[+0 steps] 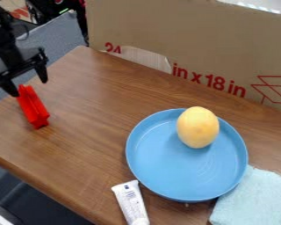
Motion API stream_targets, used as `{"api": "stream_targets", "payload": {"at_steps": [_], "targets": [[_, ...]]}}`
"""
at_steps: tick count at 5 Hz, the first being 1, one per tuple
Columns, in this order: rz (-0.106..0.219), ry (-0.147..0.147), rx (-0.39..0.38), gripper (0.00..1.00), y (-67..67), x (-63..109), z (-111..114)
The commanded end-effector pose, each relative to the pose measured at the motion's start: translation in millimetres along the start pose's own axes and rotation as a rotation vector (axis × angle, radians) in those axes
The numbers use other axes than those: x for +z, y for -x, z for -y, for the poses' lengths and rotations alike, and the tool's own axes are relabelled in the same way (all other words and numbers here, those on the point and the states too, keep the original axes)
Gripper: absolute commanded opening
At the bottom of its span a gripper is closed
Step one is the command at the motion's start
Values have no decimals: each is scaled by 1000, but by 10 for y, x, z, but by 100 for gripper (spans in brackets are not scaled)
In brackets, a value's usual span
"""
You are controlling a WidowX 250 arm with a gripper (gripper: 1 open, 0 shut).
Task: Move the red object to the right side of the table
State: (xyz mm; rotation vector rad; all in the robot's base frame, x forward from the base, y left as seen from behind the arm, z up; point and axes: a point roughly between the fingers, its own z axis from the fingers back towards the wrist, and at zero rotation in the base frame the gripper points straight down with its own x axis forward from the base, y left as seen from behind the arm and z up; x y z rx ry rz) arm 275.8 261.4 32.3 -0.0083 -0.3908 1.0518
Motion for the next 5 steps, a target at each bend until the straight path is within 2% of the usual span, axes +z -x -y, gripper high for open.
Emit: {"api": "stream_targets", "payload": {"at_steps": [1,2,3,4,5], "targets": [[91,17,1,100,-170,248,46],[115,-14,-21,100,-135,101,-14],[124,-57,-47,100,-156,51,-21],[127,-100,-56,100,-54,-51,23],[132,-134,-53,0,-51,-143,-94]]}}
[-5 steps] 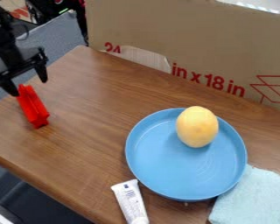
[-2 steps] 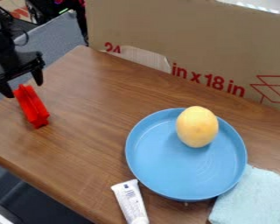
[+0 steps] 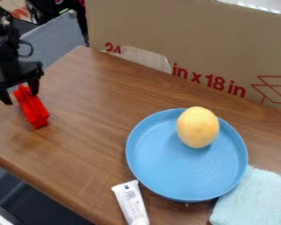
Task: Move the red object to the right side of the table
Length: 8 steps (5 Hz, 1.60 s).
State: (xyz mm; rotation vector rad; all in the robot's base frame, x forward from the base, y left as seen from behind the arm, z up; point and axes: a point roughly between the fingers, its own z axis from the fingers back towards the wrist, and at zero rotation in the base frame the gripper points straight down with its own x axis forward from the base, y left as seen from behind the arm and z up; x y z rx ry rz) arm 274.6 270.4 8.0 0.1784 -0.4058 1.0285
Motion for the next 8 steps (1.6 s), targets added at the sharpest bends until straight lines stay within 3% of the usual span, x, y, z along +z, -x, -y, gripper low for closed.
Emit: {"api": "stream_targets", "payload": {"at_steps": [1,2,4,5,8], "targets": [[10,5,22,0,-21,87,39],[-4,0,10,0,44,148,26],[-16,-44,-2,0,134,285,327],[-44,-53,-4,0,194,249,432],[-89,-57,-7,0,176,319,347]]}}
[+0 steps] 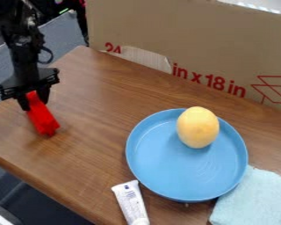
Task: Move the red object to the right side of the table
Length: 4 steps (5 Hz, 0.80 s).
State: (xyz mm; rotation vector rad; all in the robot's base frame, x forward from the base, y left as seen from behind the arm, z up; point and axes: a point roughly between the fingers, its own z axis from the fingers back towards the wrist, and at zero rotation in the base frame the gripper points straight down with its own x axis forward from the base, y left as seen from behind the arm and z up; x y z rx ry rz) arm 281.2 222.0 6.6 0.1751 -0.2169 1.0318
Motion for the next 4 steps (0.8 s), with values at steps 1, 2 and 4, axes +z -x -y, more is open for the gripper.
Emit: {"api": "stream_targets", "payload": {"at_steps": [1,2,4], "targets": [[49,38,14,0,-174,186,44],[31,49,5,0,-202,264,59],[3,55,0,0,-143,205,-1]]}}
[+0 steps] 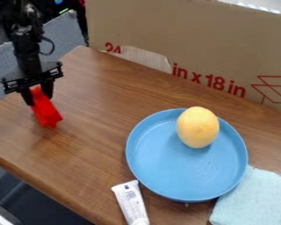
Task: Move the red object to the right side of the table
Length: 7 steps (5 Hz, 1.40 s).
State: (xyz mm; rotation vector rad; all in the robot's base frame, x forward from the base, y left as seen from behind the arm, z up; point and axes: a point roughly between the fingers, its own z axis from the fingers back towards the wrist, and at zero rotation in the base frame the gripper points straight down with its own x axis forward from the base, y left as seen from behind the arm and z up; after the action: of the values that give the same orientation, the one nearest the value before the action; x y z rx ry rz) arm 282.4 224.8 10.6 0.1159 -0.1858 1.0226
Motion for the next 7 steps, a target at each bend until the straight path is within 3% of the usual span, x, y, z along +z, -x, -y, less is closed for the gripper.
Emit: {"api": "stream_targets", "payload": {"at_steps": [1,3,4,5,6,7], "targets": [[55,14,10,0,-51,159,72],[4,16,3,0,102,208,152],[-40,34,0,0,194,361,255],[-77,67,-2,0,176,580,414],[-84,104,-70,0,303,739,533],[-77,155,-217,0,372,940,689]]}}
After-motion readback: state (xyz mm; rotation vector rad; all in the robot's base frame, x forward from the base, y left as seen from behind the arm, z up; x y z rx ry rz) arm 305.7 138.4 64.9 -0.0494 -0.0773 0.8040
